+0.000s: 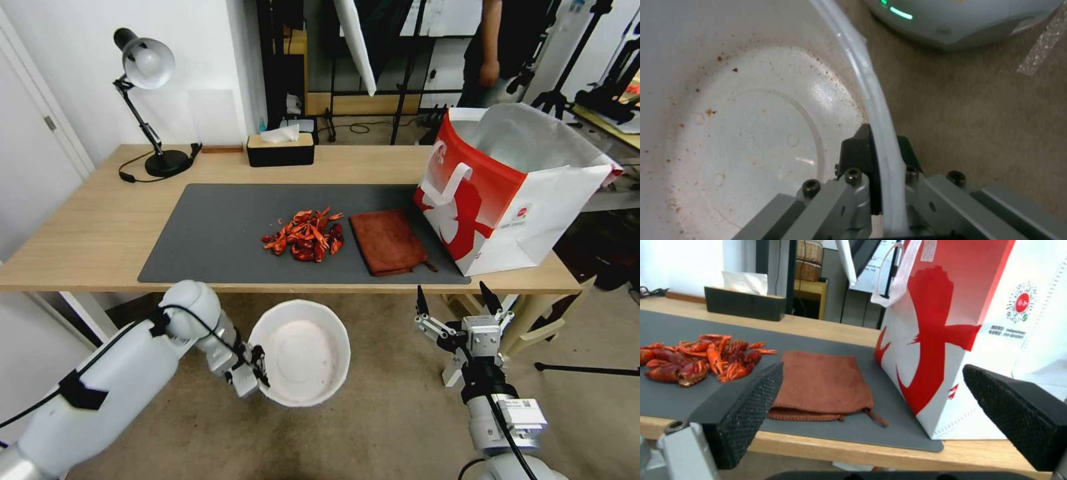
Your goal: Sweep shrimp from table into container with towel, then put container into takeout bag.
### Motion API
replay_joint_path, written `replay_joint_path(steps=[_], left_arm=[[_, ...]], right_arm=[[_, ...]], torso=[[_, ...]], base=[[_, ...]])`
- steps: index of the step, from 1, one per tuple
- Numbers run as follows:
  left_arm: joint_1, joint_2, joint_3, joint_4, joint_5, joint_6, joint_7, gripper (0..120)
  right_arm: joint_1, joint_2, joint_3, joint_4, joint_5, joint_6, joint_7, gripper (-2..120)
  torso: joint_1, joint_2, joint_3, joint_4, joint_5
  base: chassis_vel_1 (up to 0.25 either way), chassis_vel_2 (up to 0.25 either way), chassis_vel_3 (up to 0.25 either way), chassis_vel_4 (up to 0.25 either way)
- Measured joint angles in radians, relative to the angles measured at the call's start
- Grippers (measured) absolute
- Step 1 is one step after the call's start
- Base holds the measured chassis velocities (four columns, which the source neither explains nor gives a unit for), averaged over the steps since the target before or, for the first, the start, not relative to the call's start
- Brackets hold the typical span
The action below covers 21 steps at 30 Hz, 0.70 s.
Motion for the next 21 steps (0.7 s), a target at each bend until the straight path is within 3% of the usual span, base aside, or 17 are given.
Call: replay_joint_path(steps=[4,21], left_arm=[[-0.049,-0.01,0.002,0.045,-0.02,0.001,0.0,0],[-0.106,-0.026,0.049,0.026,-0.052,0.018,0.001,0]], right_arm=[[0.015,-0.008,0.0,-0.015,0.012,-0.003,0.0,100],[0.066,-0.026,-0.007,-0.057,0.06,-0.016,0.0,100]], torso=[[0.0,0.0,0.0,0.0,0.0002],[0.0,0.0,0.0,0.0004,0.0001]], base=[[0.0,0.0,0.0,0.0],[0.0,0.0,0.0,0.0]])
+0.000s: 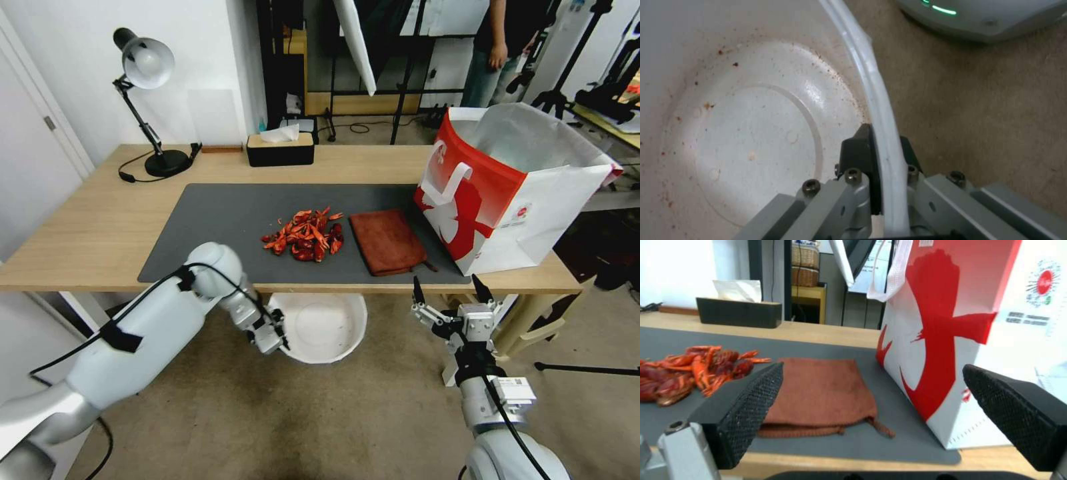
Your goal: Sweep shrimp from table into container with towel, then put container into takeout bag.
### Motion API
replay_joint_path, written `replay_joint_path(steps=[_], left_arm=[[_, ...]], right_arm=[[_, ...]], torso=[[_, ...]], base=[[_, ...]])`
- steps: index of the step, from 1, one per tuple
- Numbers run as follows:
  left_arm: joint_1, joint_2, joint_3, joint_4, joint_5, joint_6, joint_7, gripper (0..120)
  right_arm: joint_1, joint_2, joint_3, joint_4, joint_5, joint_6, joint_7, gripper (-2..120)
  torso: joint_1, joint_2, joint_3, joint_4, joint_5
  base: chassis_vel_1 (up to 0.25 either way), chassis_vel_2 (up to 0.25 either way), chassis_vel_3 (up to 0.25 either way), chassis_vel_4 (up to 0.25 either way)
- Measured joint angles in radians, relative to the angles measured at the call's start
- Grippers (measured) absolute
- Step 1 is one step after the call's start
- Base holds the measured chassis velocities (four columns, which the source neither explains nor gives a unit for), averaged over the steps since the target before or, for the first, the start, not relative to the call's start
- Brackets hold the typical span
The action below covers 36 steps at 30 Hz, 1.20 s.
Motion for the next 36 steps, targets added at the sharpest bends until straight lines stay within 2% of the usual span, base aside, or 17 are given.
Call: replay_joint_path(steps=[3,5,6,8,9,14,18,20,21,22,24,25,28,29,31,36], left_arm=[[-0.012,-0.005,0.012,0.002,-0.003,0.0,0.0,0],[-0.062,-0.03,0.056,0.019,-0.015,-0.002,0.0,0],[-0.062,-0.03,0.056,0.019,-0.015,-0.002,0.0,0],[-0.113,-0.062,0.109,0.049,-0.027,-0.01,0.0,0],[-0.12,-0.06,0.116,0.054,-0.028,-0.012,0.0,0],[-0.116,-0.036,0.108,0.048,-0.031,-0.013,-0.001,0],[-0.094,-0.026,0.082,0.039,-0.029,-0.012,-0.006,0],[-0.091,-0.026,0.076,0.041,-0.029,-0.013,-0.006,0],[-0.087,-0.025,0.067,0.043,-0.029,-0.014,-0.008,0],[-0.087,-0.025,0.067,0.043,-0.029,-0.014,-0.008,0],[-0.074,-0.022,0.054,0.043,-0.031,-0.017,-0.013,0],[-0.074,-0.022,0.054,0.043,-0.031,-0.017,-0.013,0],[-0.062,-0.023,0.047,0.043,-0.031,-0.021,-0.017,0],[-0.062,-0.023,0.047,0.043,-0.031,-0.021,-0.017,0],[-0.055,-0.022,0.043,0.043,-0.03,-0.026,-0.023,0],[-0.053,-0.024,0.037,0.046,-0.028,-0.031,-0.028,0]], right_arm=[[0.003,0.0,0.002,-0.002,0.006,0.0,0.001,100],[0.02,0.001,0.01,-0.012,0.025,0.001,0.005,100],[0.02,0.001,0.01,-0.012,0.025,0.001,0.005,100],[0.064,0.002,0.017,-0.035,0.037,-0.004,0.006,100],[0.132,-0.019,0.009,-0.077,0.054,-0.019,0.006,100],[0.238,-0.078,-0.009,-0.142,0.119,-0.058,0.012,100],[0.389,-0.159,-0.051,-0.231,0.202,-0.148,0.042,100],[0.421,-0.169,-0.061,-0.247,0.217,-0.168,0.05,100],[0.48,-0.187,-0.083,-0.274,0.255,-0.216,0.071,100],[0.48,-0.187,-0.083,-0.274,0.255,-0.216,0.071,100],[0.589,-0.218,-0.127,-0.321,0.341,-0.362,0.135,100],[0.589,-0.218,-0.127,-0.321,0.341,-0.362,0.135,100],[0.647,-0.231,-0.158,-0.338,0.406,-0.487,0.191,100],[0.647,-0.231,-0.158,-0.338,0.406,-0.487,0.191,100],[0.676,-0.239,-0.179,-0.351,0.429,-0.547,0.214,100],[0.72,-0.249,-0.206,-0.384,0.461,-0.597,0.234,100]], torso=[[0.0,0.0,0.0,0.0,0.0],[0.0,0.0,0.0,-0.0005,0.0001],[0.0,0.0,0.0,-0.0005,0.0001],[0.0,0.0,0.0,-0.0015,-0.0003],[0.0,0.0,0.0,-0.0001,0.0002],[0.0,0.0,0.0,-0.0001,0.0],[0.0,0.0,0.0,-0.0004,-0.0001],[0.0,0.0,0.0,-0.0005,-0.0001],[0.0,0.0,0.0,-0.0002,-0.0002],[0.0,0.0,0.0,-0.0002,-0.0002],[0.0,0.0,0.0,-0.0002,-0.0001],[0.0,0.0,0.0,-0.0002,-0.0001],[0.0,0.0,0.0,-0.0002,-0.0001],[0.0,0.0,0.0,-0.0002,-0.0001],[0.0,0.0,0.0,-0.0004,-0.0002],[0.0,0.0,0.0,-0.0003,-0.0002]], base=[[0.0,0.0,0.0,0.0],[0.0,0.0,0.0,0.0],[0.0,0.0,0.0,0.0],[0.0,0.0,0.0,0.0],[0.0,0.0,0.0,0.0],[0.0,0.0,0.0,0.0],[0.0,0.0,0.0,0.0],[0.0,0.0,0.0,0.0],[0.0,0.0,0.0,0.0],[0.0,0.0,0.0,0.0],[0.0,0.0,0.0,0.0],[0.0,0.0,0.0,0.0],[0.0,0.0,0.0,0.0],[0.0,0.0,0.0,0.0],[0.0,0.0,0.0,0.0],[0.0,0.0,0.0,0.0]])
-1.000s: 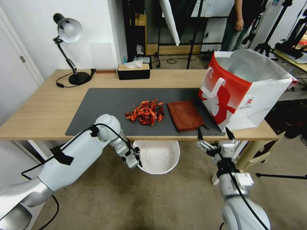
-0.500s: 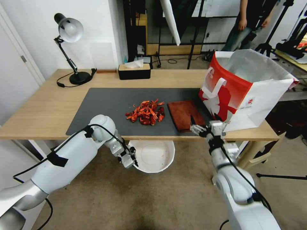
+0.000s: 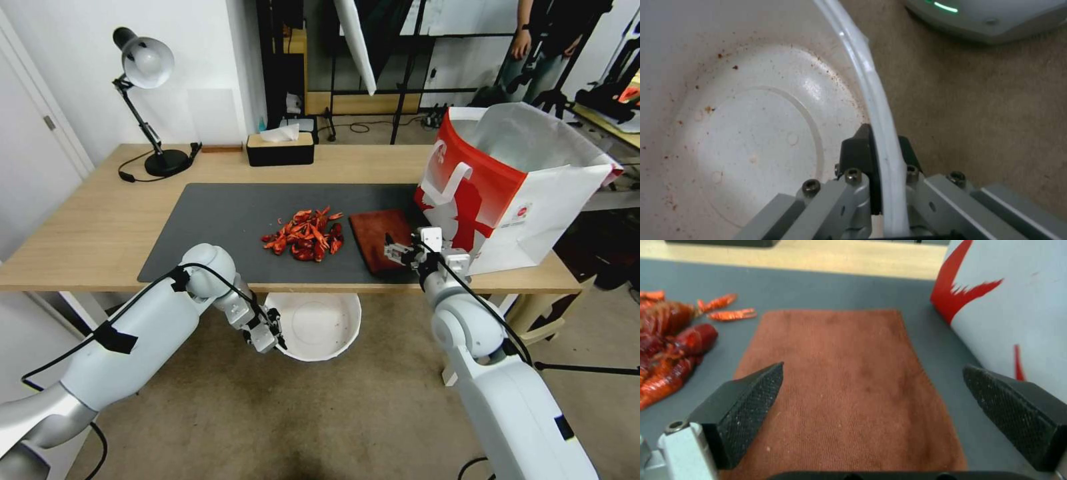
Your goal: Sweep shrimp from table into container with towel, then put container into takeout bag.
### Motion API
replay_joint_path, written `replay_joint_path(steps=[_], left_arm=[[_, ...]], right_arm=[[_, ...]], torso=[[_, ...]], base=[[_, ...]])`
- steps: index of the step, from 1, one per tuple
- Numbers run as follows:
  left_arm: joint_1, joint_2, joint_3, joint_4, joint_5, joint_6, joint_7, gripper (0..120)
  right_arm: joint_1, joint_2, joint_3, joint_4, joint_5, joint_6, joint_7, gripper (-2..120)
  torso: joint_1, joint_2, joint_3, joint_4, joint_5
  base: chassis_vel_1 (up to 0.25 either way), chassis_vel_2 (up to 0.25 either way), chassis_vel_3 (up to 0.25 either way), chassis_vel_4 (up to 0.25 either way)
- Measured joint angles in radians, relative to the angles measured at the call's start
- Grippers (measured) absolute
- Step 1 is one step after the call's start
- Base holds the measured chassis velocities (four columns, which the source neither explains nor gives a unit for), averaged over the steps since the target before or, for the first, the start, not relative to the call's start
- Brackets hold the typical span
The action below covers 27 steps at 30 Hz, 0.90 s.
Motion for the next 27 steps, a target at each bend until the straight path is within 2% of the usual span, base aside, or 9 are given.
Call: replay_joint_path(steps=[13,22,27], left_arm=[[0.009,0.015,-0.014,0.004,-0.001,-0.015,-0.032,0],[0.013,0.02,-0.02,0.005,-0.004,-0.018,-0.034,0],[0.014,0.018,-0.02,0.001,-0.005,-0.02,-0.035,0]], right_arm=[[0.066,-0.034,-0.037,-0.04,0.115,-0.092,0.018,100],[0.089,-0.047,-0.057,-0.061,0.138,-0.113,0.019,100],[0.098,-0.043,-0.07,-0.075,0.149,-0.114,0.025,87]], torso=[[0.0,0.0,0.0,-0.0001,0.0],[0.0,0.0,0.0,0.0,0.0001],[0.0,0.0,0.0,0.0,0.0001]], base=[[0.0,0.0,0.0,0.0],[0.0,0.0,0.0,0.0],[0.0,0.0,0.0,0.0]])
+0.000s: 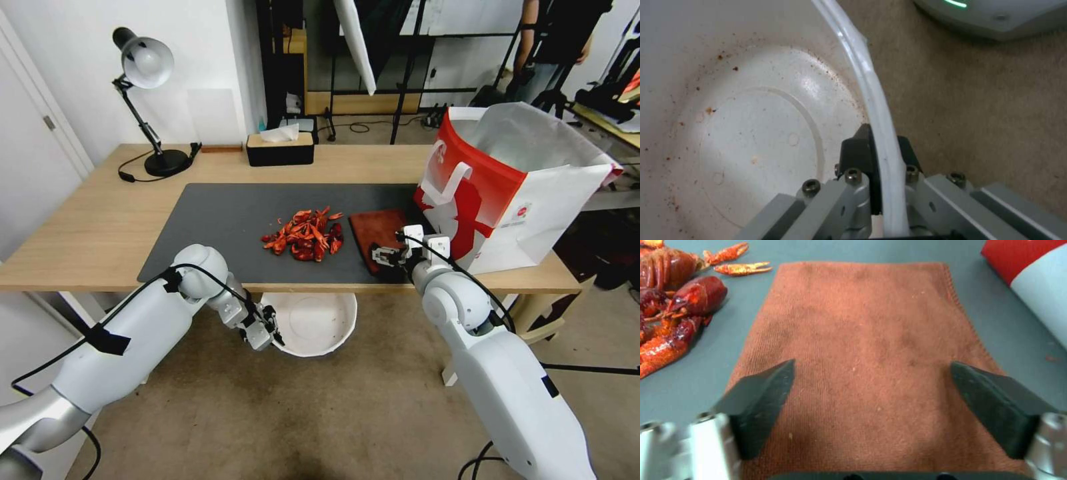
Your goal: Sweep shrimp from table into container with towel, then put container into takeout bag.
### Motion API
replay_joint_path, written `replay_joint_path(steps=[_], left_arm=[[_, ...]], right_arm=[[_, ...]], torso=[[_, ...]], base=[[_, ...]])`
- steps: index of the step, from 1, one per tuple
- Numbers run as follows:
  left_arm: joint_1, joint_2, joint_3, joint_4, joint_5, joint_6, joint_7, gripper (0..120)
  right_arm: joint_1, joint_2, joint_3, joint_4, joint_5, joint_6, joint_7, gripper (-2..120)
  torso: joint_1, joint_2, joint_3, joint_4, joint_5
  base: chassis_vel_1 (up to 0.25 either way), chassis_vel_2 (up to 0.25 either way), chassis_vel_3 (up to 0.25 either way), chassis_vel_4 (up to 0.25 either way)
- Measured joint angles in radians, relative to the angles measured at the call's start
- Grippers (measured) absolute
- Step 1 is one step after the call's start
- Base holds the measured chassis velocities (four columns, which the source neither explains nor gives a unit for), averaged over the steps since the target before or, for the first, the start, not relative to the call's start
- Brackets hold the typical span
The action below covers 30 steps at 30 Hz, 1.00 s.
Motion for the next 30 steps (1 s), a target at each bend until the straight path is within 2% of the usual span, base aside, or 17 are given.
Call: replay_joint_path(steps=[2,3,6,7,11,16,19,23,30], left_arm=[[0.002,-0.002,0.001,-0.001,0.0,-0.001,-0.001,0],[0.002,-0.002,0.001,-0.001,0.0,-0.001,-0.001,0],[0.007,-0.005,0.003,0.0,0.0,-0.005,-0.003,0],[0.007,-0.005,0.003,0.0,0.0,-0.005,-0.003,0],[0.008,-0.005,0.004,0.004,0.001,-0.013,-0.009,0],[0.008,-0.005,0.004,0.007,0.001,-0.017,-0.015,0],[0.008,-0.005,0.004,0.009,0.001,-0.022,-0.021,0],[0.01,-0.004,0.002,0.009,0.0,-0.025,-0.026,0],[0.018,-0.001,-0.005,0.008,0.0,-0.025,-0.027,0]], right_arm=[[0.0,0.008,-0.002,-0.01,0.005,0.0,0.008,77],[0.0,0.008,-0.002,-0.01,0.005,0.0,0.008,77],[-0.013,0.02,0.006,-0.012,0.006,0.003,0.019,62],[-0.013,0.02,0.006,-0.012,0.006,0.003,0.019,62],[-0.017,0.019,0.016,-0.015,0.017,0.004,0.027,43],[-0.019,0.019,0.019,-0.015,0.022,0.005,0.029,31],[-0.024,0.021,0.023,-0.01,0.036,0.005,0.037,15],[-0.029,0.024,0.029,-0.004,0.053,0.005,0.049,7],[-0.031,0.021,0.047,0.016,0.116,0.003,0.085,6]], torso=[[0.0,0.0,0.0,0.0,0.0],[0.0,0.0,0.0,0.0,0.0],[0.0,0.0,0.0,0.0,-0.0002],[0.0,0.0,0.0,0.0,-0.0002],[0.0,0.0,0.0,-0.0001,-0.0002],[0.0,0.0,0.0,0.0001,-0.0001],[0.0,0.0,0.0,0.0001,-0.0001],[0.0,0.0,0.0,0.0003,0.0002],[0.0,0.0,0.0,0.0001,0.0002]], base=[[0.0,0.0,0.0,0.0],[0.0,0.0,0.0,0.0],[0.0,0.0,0.0,0.0],[0.0,0.0,0.0,0.0],[0.0,0.0,0.0,0.0],[0.0,0.0,0.0,0.0],[0.0,0.0,0.0,0.0],[0.0,0.0,0.0,0.0],[0.0,0.0,0.0,0.0]])
